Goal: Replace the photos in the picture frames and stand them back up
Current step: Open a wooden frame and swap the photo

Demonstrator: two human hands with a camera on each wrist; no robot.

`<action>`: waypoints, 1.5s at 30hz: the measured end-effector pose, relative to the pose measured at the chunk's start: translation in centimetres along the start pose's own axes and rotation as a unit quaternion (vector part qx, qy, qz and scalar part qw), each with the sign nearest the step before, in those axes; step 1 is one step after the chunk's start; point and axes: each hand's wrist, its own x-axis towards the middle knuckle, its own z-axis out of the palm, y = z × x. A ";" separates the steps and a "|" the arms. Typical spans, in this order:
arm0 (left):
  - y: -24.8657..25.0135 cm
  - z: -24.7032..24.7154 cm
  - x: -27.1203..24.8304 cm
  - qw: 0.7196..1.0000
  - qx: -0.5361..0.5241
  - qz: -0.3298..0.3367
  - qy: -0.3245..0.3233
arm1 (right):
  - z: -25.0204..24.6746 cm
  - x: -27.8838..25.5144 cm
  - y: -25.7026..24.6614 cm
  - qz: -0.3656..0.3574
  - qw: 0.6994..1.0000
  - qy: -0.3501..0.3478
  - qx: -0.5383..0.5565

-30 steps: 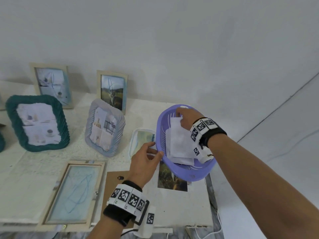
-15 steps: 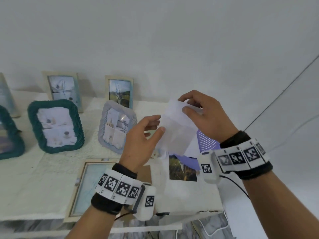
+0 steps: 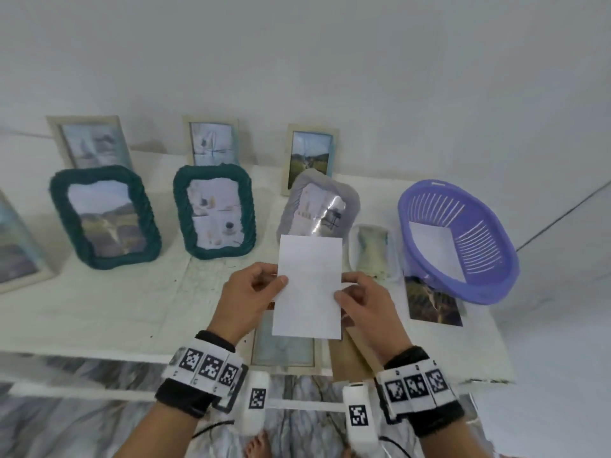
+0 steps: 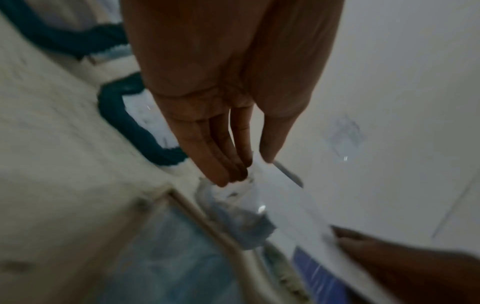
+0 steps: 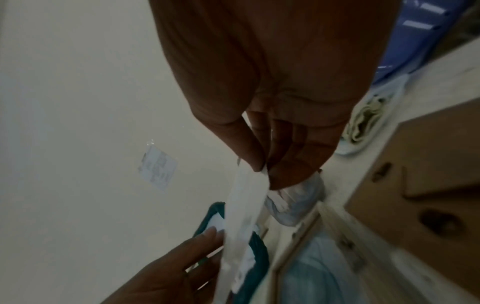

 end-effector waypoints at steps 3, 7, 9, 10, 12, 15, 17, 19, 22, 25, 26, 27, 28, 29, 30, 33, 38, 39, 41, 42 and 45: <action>-2.9 -2.6 -0.5 0.986 0.154 0.045 0.037 | 1.6 -1.0 1.3 0.024 1.000 -0.005 -0.018; -5.8 -4.6 -1.2 0.969 0.240 0.062 0.019 | 2.4 -1.1 3.2 0.068 0.996 -0.007 -0.059; -6.9 -5.1 -1.5 0.967 0.240 0.080 -0.004 | 2.8 -0.9 3.8 0.071 0.991 -0.016 -0.109; -7.4 -5.2 -1.6 0.967 0.237 0.089 -0.010 | 3.0 -0.8 3.8 0.070 0.988 -0.022 -0.139; -8.4 -5.2 -1.7 0.966 0.238 0.104 -0.013 | 3.3 -0.8 3.9 0.072 0.976 -0.024 -0.203; -9.2 -5.0 -1.7 0.953 0.272 0.132 -0.010 | 4.0 -1.1 3.2 0.064 0.953 -0.011 -0.296; -9.5 -4.8 -1.7 0.943 0.295 0.153 -0.008 | 4.5 -1.4 2.6 0.057 0.943 0.005 -0.329; -9.7 -4.7 -1.7 0.938 0.306 0.163 -0.005 | 5.0 -1.7 2.1 0.054 0.939 0.016 -0.340; -9.9 -4.7 -1.7 0.934 0.314 0.171 0.000 | 5.8 -1.7 1.8 0.042 0.935 0.010 -0.352; -9.9 -4.6 -1.6 0.932 0.322 0.168 0.001 | 6.6 -1.6 2.6 0.027 0.927 0.004 -0.373; -9.9 -4.6 -1.6 0.931 0.323 0.169 0.001 | 6.8 -1.6 2.9 0.025 0.927 0.000 -0.374; -9.9 -4.6 -1.6 0.931 0.324 0.171 0.002 | 6.9 -1.6 3.1 0.023 0.926 -0.005 -0.377; -10.0 -4.6 -1.6 0.930 0.325 0.172 0.003 | 7.0 -1.6 3.2 0.020 0.923 -0.009 -0.384; -10.0 -4.6 -1.6 0.929 0.327 0.173 0.004 | 6.9 -1.6 3.2 0.016 0.921 -0.012 -0.388; -10.1 -4.6 -1.6 0.928 0.329 0.175 0.004 | 6.7 -1.7 3.2 0.013 0.922 -0.007 -0.386; -10.2 -4.5 -1.6 0.926 0.335 0.175 0.007 | 5.3 -2.1 3.0 0.017 0.919 0.043 -0.391; -10.4 -4.5 -1.5 0.923 0.342 0.177 0.011 | 2.1 -2.7 4.3 0.067 0.853 0.106 -0.507; -10.4 -4.5 -1.5 0.923 0.342 0.177 0.012 | 1.7 -2.9 4.5 0.093 0.843 0.094 -0.522; -10.4 -4.5 -1.5 0.923 0.342 0.177 0.014 | 1.0 -3.1 4.9 0.120 0.841 0.073 -0.523; -10.4 -4.5 -1.6 0.922 0.344 0.177 0.014 | 0.8 -3.3 5.1 0.118 0.844 0.067 -0.520; -10.3 -4.5 -1.6 0.921 0.346 0.176 0.015 | 0.5 -3.3 5.3 0.100 0.856 0.067 -0.503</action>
